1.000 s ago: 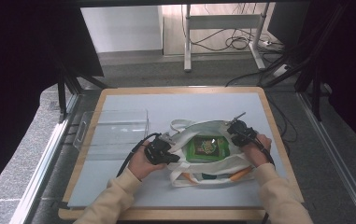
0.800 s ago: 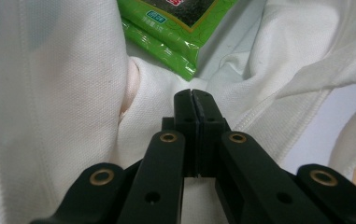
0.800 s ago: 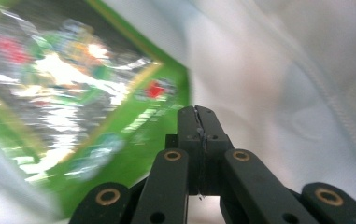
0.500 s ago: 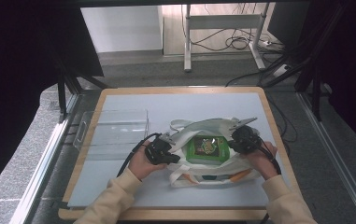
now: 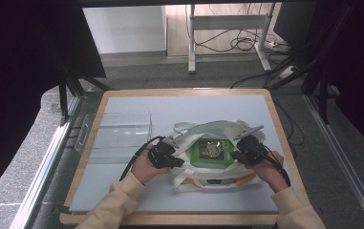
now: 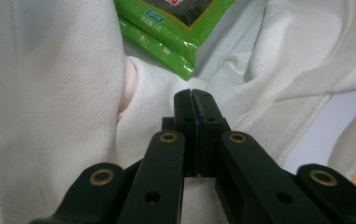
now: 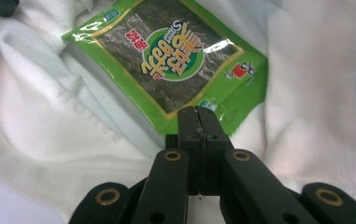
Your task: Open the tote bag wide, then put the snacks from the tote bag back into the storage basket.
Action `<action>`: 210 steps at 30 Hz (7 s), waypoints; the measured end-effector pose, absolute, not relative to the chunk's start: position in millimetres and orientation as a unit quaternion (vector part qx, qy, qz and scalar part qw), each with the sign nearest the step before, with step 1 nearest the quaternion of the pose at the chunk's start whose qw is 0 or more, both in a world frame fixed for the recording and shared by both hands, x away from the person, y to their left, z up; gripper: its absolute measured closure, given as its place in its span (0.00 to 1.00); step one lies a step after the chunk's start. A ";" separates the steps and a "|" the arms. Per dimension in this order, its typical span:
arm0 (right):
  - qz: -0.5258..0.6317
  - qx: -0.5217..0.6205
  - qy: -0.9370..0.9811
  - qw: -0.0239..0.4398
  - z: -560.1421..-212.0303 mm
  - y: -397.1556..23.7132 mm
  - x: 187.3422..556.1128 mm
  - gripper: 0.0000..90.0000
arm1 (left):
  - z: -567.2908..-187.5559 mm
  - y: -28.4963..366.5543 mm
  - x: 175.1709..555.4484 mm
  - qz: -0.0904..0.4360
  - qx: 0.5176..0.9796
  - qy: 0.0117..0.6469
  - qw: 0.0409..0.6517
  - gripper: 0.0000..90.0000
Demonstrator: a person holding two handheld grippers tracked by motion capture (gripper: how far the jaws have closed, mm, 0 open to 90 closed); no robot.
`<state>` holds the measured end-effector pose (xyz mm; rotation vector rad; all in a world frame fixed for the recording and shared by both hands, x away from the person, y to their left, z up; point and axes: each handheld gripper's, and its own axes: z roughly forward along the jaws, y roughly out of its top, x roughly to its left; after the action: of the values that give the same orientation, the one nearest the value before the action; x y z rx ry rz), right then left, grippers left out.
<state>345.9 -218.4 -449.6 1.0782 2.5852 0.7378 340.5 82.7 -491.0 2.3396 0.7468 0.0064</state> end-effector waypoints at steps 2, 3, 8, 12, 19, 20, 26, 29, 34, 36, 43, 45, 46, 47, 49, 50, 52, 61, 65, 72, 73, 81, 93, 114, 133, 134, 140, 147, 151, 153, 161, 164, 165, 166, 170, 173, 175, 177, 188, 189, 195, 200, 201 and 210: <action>0.256 0.370 0.885 0.122 -448.0 -221.2 342.5 0.99 | -491.1 82.5 340.6 0.003 0.897 0.287 0.336 1.00; 0.256 0.370 0.885 0.119 -447.8 -222.8 340.2 0.99 | -491.1 82.5 340.6 0.003 0.897 0.287 0.336 1.00; 0.240 0.368 0.892 0.104 -451.8 -226.3 333.7 0.99 | -491.3 82.3 340.5 0.003 0.897 0.288 0.336 1.00; 0.223 0.365 0.899 0.093 -456.4 -228.0 328.4 0.99 | -491.5 82.0 340.5 0.004 0.897 0.288 0.335 1.00; 0.207 0.361 0.904 0.093 -464.1 -229.5 317.6 0.99 | -491.8 81.7 339.7 0.004 0.898 0.287 0.334 1.00; 0.207 0.361 0.904 0.094 -464.6 -229.4 316.7 1.00 | -491.8 81.7 339.5 0.004 0.898 0.287 0.334 1.00; 0.210 0.364 0.902 0.097 -471.4 -230.9 312.1 1.00 | -492.0 81.6 339.0 0.004 0.897 0.287 0.335 1.00; 0.214 0.366 0.900 0.100 -474.0 -231.6 310.4 1.00 | -492.1 81.5 338.8 0.003 0.897 0.287 0.335 1.00; 0.215 0.367 0.899 0.101 -475.9 -232.2 309.4 1.00 | -492.2 81.4 338.8 0.003 0.897 0.288 0.335 1.00; 0.216 0.367 0.899 0.101 -475.7 -231.9 309.4 1.00 | -492.1 81.3 338.6 0.004 0.897 0.288 0.335 1.00; 0.261 0.382 0.880 0.109 -462.5 -235.9 318.2 0.99 | -490.8 83.0 339.0 0.005 0.895 0.288 0.341 1.00; 0.268 0.380 0.878 0.115 -458.3 -234.1 321.1 0.99 | -490.4 83.0 338.8 0.004 0.896 0.285 0.340 1.00; 0.273 0.379 0.876 0.116 -455.6 -232.5 322.6 0.99 | -490.2 83.0 338.7 0.004 0.896 0.285 0.340 1.00; 0.277 0.379 0.875 0.115 -454.1 -231.5 323.6 0.99 | -490.0 83.1 338.6 0.004 0.896 0.284 0.341 1.00; 0.288 0.378 0.872 0.115 -451.6 -229.4 326.8 0.99 | -489.7 82.9 338.2 0.005 0.895 0.285 0.344 1.00; 0.290 0.380 0.871 0.115 -450.9 -228.4 328.2 0.99 | -489.0 82.9 337.9 0.007 0.894 0.285 0.345 1.00; 0.295 0.382 0.869 0.110 -450.6 -227.3 331.7 0.99 | -487.3 83.3 336.9 0.010 0.893 0.283 0.349 1.00; 0.315 0.419 0.847 0.092 -453.1 -229.4 338.4 0.89 | -464.8 92.0 329.1 0.018 0.880 0.274 0.388 0.99; 0.316 0.455 0.828 0.092 -455.3 -227.2 342.0 0.61 | -462.2 94.2 327.3 0.025 0.877 0.280 0.390 0.89; 0.319 0.497 0.801 0.100 -454.6 -224.2 346.9 0.42 | -455.8 98.3 327.0 0.038 0.866 0.291 0.404 0.62; 0.314 0.501 0.801 0.099 -455.6 -222.6 347.2 0.40 | -454.5 99.1 327.3 0.040 0.867 0.291 0.403 0.60; 0.275 0.527 0.799 0.094 -457.9 -207.3 349.2 0.39 | -446.4 103.6 328.8 0.056 0.865 0.287 0.407 0.54; 0.207 0.575 0.787 0.089 -471.2 -194.4 369.7 0.38 | -445.6 102.8 329.7 0.047 0.869 0.269 0.412 0.53; 0.172 0.623 0.762 0.040 -495.2 -193.4 391.0 0.25 | -448.1 102.1 330.3 0.048 0.868 0.270 0.414 0.54; 0.228 0.608 0.761 -0.009 -494.6 -194.8 389.7 0.82 | -450.3 102.2 330.5 0.054 0.870 0.272 0.407 0.54; 0.232 0.607 0.760 -0.009 -494.6 -195.4 389.2 0.86 | -450.5 102.2 330.4 0.054 0.870 0.272 0.407 0.54; 0.243 0.607 0.756 -0.016 -494.0 -199.5 388.1 0.94 | -451.8 101.3 330.0 0.053 0.871 0.273 0.404 0.54; 0.246 0.604 0.758 -0.011 -490.9 -201.5 386.9 0.97 | -452.2 104.0 331.0 0.055 0.870 0.275 0.405 0.54; 0.246 0.598 0.763 -0.007 -488.1 -203.0 384.6 0.98 | -452.0 105.3 331.0 0.054 0.870 0.278 0.404 0.54; 0.249 0.593 0.766 -0.003 -486.0 -204.4 383.1 0.98 | -451.8 105.9 331.1 0.055 0.870 0.277 0.405 0.54; 0.274 0.585 0.763 0.006 -473.7 -213.3 373.8 0.98 | -451.8 107.1 331.3 0.056 0.870 0.278 0.402 0.54; 0.286 0.573 0.768 0.014 -465.4 -215.4 369.2 0.98 | -452.1 106.3 331.0 0.055 0.868 0.281 0.406 0.54; 0.288 0.573 0.768 0.015 -463.7 -215.5 368.3 0.98 | -452.2 106.3 331.4 0.055 0.869 0.278 0.405 0.54; 0.289 0.569 0.769 0.018 -462.1 -215.9 367.4 0.98 | -452.3 106.0 331.2 0.055 0.869 0.278 0.405 0.54; 0.300 0.557 0.774 0.026 -454.7 -216.9 364.8 0.98 | -452.3 106.6 331.2 0.055 0.868 0.281 0.405 0.54; 0.304 0.545 0.781 0.036 -447.8 -218.7 363.2 0.98 | -452.4 107.2 331.6 0.055 0.868 0.281 0.405 0.54; 0.305 0.540 0.784 0.042 -444.6 -220.4 361.8 0.98 | -452.3 107.5 331.7 0.055 0.868 0.281 0.405 0.54; 0.308 0.536 0.785 0.046 -441.5 -222.5 360.4 0.98 | -452.3 107.6 331.7 0.055 0.868 0.282 0.405 0.54; 0.317 0.521 0.790 0.066 -426.3 -232.8 353.6 0.99 | -452.3 107.4 331.6 0.055 0.868 0.283 0.404 0.53; 0.318 0.519 0.790 0.067 -425.0 -234.0 352.9 0.99 | -452.5 107.3 331.8 0.055 0.868 0.283 0.404 0.53; 0.328 0.516 0.788 0.074 -418.2 -241.0 349.2 0.99 | -452.3 107.6 331.6 0.055 0.867 0.284 0.405 0.53; 0.345 0.512 0.783 0.077 -409.6 -247.9 346.2 0.99 | -451.9 108.2 331.8 0.055 0.867 0.284 0.406 0.53; 0.348 0.510 0.782 0.079 -407.3 -248.7 345.6 0.99 | -451.8 108.4 331.9 0.056 0.867 0.284 0.406 0.53; 0.368 0.488 0.786 0.090 -396.5 -251.7 342.9 0.99 | -449.2 111.9 332.6 0.058 0.865 0.283 0.410 0.53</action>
<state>342.9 -251.7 -396.5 1.4519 2.3381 1.0938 332.6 111.9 -449.2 2.1793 0.7121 0.1451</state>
